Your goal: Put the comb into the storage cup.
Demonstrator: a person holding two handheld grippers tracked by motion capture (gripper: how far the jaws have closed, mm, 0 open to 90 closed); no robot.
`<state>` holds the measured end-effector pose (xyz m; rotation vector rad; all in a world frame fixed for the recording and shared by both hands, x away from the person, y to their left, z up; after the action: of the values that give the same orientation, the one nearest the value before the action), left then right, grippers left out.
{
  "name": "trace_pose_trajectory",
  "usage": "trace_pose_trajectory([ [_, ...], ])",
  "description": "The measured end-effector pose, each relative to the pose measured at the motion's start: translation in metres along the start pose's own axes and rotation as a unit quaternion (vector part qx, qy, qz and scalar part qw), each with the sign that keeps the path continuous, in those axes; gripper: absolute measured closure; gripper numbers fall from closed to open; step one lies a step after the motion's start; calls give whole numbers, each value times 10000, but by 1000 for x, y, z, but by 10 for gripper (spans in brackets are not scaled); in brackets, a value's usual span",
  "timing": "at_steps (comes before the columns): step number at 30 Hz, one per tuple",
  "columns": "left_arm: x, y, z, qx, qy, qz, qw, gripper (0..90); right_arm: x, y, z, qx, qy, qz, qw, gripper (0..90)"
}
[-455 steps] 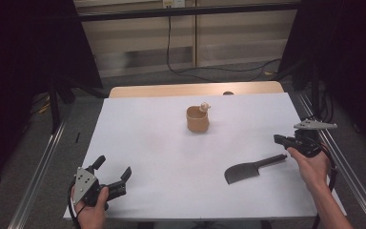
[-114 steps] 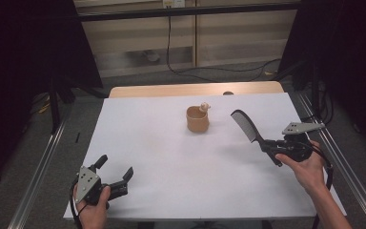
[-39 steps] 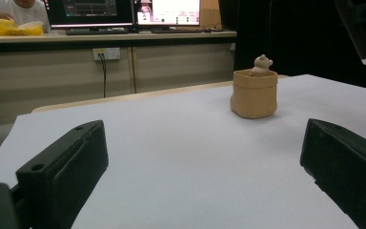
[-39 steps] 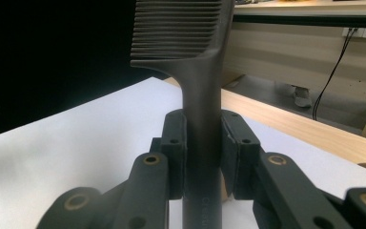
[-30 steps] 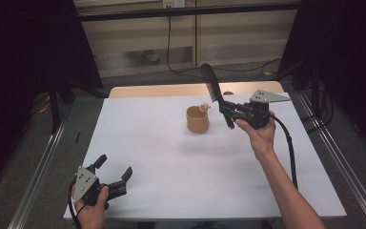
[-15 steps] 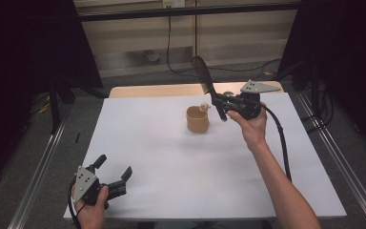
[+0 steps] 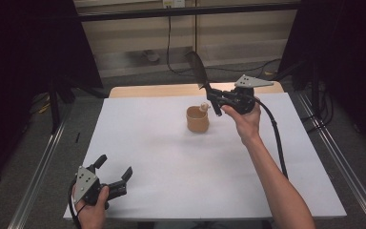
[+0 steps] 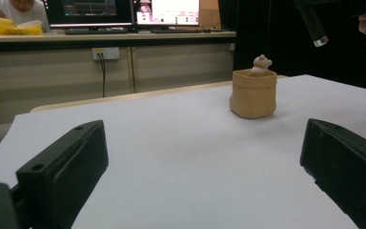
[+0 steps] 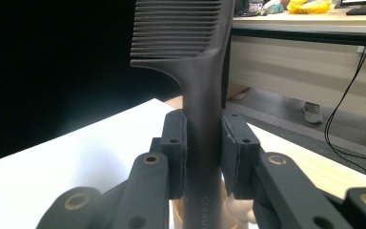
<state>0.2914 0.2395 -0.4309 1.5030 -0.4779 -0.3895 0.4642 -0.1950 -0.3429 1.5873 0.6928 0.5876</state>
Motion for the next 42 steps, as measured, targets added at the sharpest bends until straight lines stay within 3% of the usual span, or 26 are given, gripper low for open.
trace_pose_trajectory([
  [22, 0, 0, 1, -31, -35, 32, 10000, 27, 36, 0, 0, 18, 96, 92, 9999, 729],
  [27, 0, 0, 0, -57, -42, 20, 10000, 27, 40, -2, 1, 139, 67, 128, 9998, 729],
  [36, 0, 0, 0, -64, -53, 18, 10000, 27, 56, -4, 1, 50, 46, 36, 10000, 729],
  [42, 0, 0, 1, -72, -64, 7, 10000, 26, 66, -8, 1, 115, 66, -21, 9999, 729],
])
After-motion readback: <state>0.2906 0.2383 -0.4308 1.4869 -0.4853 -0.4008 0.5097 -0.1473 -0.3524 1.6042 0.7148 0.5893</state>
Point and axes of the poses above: each handheld gripper's, and its own axes: x roughly forward along the jaws, y roughly out of its top, z roughly to its right, the point moved 1 cm from there along x, roughly forward along the jaws, and after that the axes turned 11 degrees about z, right-handed, at the moved point
